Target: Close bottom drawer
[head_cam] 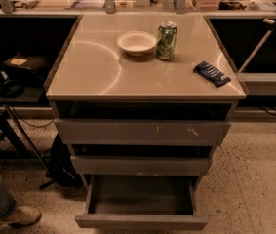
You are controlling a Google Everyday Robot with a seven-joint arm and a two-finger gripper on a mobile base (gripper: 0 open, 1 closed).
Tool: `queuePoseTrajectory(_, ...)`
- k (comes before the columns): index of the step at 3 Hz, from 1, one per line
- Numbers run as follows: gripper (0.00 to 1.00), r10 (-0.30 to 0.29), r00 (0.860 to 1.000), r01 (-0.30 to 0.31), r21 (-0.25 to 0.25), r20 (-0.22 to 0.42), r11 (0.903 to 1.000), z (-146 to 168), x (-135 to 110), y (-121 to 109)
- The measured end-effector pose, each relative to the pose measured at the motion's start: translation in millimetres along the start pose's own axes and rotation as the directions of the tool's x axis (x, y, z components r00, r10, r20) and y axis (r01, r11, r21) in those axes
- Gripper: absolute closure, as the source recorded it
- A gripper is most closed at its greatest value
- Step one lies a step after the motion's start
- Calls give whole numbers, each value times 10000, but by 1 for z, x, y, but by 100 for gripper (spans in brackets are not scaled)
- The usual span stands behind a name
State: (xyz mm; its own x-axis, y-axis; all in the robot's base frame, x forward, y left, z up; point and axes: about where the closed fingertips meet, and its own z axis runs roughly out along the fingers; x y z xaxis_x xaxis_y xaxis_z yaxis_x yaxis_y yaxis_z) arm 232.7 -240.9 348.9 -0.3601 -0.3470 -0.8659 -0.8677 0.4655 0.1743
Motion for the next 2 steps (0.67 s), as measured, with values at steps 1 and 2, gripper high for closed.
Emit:
queuePoseTrajectory(1,0,273,9936,-238,-325,1101,9992,50,-8,0)
queuePoseTrajectory(2,0,273,9936,-238,-325,1100,9992,50,-8,0)
